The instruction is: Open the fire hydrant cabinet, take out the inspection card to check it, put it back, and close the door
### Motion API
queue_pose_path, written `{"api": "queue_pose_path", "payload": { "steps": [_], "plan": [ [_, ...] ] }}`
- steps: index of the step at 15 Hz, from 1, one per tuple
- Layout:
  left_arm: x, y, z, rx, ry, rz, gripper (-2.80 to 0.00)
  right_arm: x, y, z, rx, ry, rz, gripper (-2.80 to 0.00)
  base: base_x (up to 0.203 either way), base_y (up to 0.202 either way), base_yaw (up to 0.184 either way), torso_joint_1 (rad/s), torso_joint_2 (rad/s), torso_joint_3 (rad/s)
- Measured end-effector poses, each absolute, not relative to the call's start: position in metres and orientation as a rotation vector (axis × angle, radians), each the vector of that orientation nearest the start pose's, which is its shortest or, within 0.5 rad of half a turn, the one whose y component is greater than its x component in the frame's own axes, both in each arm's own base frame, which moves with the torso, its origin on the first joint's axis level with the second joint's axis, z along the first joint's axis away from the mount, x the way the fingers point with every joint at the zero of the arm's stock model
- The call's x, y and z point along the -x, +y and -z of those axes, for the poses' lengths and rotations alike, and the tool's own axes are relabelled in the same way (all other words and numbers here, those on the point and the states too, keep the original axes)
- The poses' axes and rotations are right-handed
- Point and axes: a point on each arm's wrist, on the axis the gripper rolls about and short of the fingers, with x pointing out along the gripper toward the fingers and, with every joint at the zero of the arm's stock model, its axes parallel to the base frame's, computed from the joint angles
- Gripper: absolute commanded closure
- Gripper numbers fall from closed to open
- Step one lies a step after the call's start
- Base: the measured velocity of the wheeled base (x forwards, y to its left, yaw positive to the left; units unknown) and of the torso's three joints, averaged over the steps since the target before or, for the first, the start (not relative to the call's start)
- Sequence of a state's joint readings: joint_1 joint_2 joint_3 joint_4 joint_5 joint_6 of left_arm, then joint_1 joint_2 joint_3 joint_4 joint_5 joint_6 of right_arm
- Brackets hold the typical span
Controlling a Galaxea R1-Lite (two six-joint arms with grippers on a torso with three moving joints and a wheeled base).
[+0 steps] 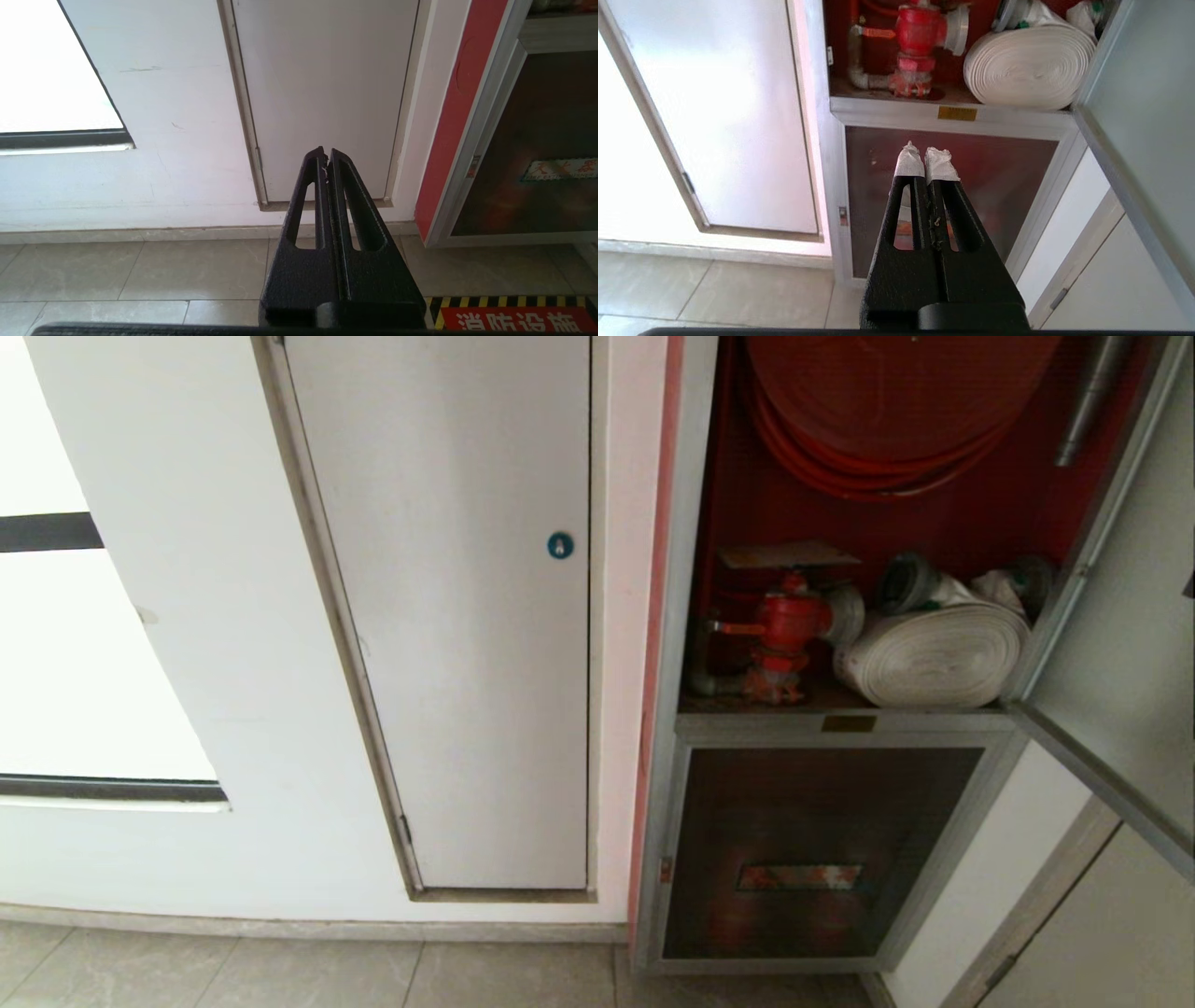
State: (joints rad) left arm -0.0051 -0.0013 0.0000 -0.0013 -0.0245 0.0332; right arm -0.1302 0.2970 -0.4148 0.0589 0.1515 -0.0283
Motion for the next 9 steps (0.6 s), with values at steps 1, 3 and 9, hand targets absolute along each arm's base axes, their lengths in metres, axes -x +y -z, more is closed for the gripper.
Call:
{"api": "queue_pose_path", "payload": {
  "steps": [1,3,9],
  "plan": [
    [0.023,0.000,-0.076,-0.033,-0.003,0.030,0.00,0.020,0.006,-0.187,0.037,-0.056,-0.022,0.00,0.000,0.000,0.000,0.000,0.00,0.000],
    [0.023,0.000,-0.076,-0.034,-0.003,0.030,0.00,0.021,0.007,-0.184,0.036,-0.049,-0.042,0.00,0.000,0.000,0.000,0.000,0.00,0.000],
    [0.023,0.000,-0.076,-0.034,-0.003,0.029,0.00,0.019,0.008,-0.173,0.062,0.001,-0.110,0.00,0.000,0.000,0.000,0.000,0.00,0.000]
  ]
}}
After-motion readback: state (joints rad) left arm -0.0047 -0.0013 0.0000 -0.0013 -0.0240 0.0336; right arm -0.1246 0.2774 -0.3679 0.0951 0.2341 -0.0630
